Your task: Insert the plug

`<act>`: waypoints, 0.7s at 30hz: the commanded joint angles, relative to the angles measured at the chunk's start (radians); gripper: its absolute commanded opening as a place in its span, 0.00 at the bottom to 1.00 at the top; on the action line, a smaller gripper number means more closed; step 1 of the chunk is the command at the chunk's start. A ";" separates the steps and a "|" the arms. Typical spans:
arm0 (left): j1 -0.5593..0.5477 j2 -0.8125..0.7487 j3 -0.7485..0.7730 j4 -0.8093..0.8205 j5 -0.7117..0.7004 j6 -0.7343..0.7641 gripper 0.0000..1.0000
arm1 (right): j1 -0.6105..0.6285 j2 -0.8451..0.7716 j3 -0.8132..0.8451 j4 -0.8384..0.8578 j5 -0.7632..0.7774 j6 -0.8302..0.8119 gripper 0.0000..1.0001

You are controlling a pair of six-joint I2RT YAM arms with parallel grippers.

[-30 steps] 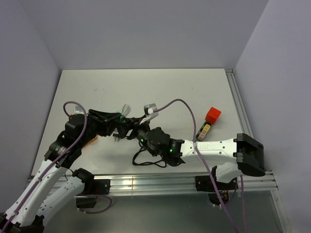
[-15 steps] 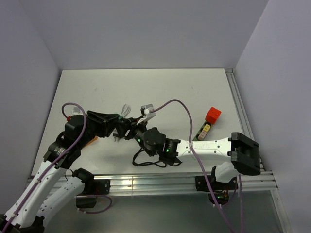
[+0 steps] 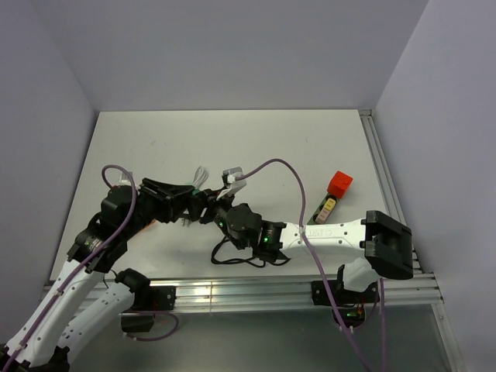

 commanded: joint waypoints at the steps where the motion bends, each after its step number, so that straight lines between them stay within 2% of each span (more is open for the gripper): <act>1: -0.002 0.000 0.034 0.046 0.041 0.007 0.00 | -0.013 -0.018 -0.009 0.057 0.016 -0.028 0.56; 4: -0.002 -0.003 0.020 0.060 0.061 0.014 0.00 | -0.022 -0.011 -0.011 0.077 -0.012 -0.032 0.53; 6: -0.002 -0.012 0.014 0.072 0.070 0.022 0.00 | -0.027 -0.009 -0.004 0.079 -0.016 -0.043 0.40; 7: -0.001 -0.012 0.009 0.077 0.073 0.027 0.01 | -0.027 -0.014 -0.004 0.084 -0.021 -0.051 0.30; 8: -0.002 -0.012 0.008 0.082 0.082 0.033 0.05 | -0.025 -0.017 -0.010 0.088 -0.021 -0.060 0.00; 9: -0.002 -0.012 0.006 0.080 0.107 0.049 0.14 | -0.027 -0.023 -0.011 0.071 -0.020 -0.057 0.00; 10: -0.001 -0.011 0.008 0.074 0.116 0.059 0.38 | -0.028 -0.035 -0.015 0.070 -0.036 -0.061 0.00; 13: -0.002 0.000 0.011 0.053 0.162 0.105 0.65 | -0.031 -0.085 -0.064 0.102 -0.120 -0.109 0.00; 16: -0.002 -0.005 -0.001 0.059 0.220 0.149 0.78 | -0.033 -0.159 -0.144 0.143 -0.176 -0.160 0.00; 21: -0.001 -0.037 -0.050 0.086 0.305 0.160 0.76 | -0.054 -0.312 -0.288 0.186 -0.372 -0.212 0.00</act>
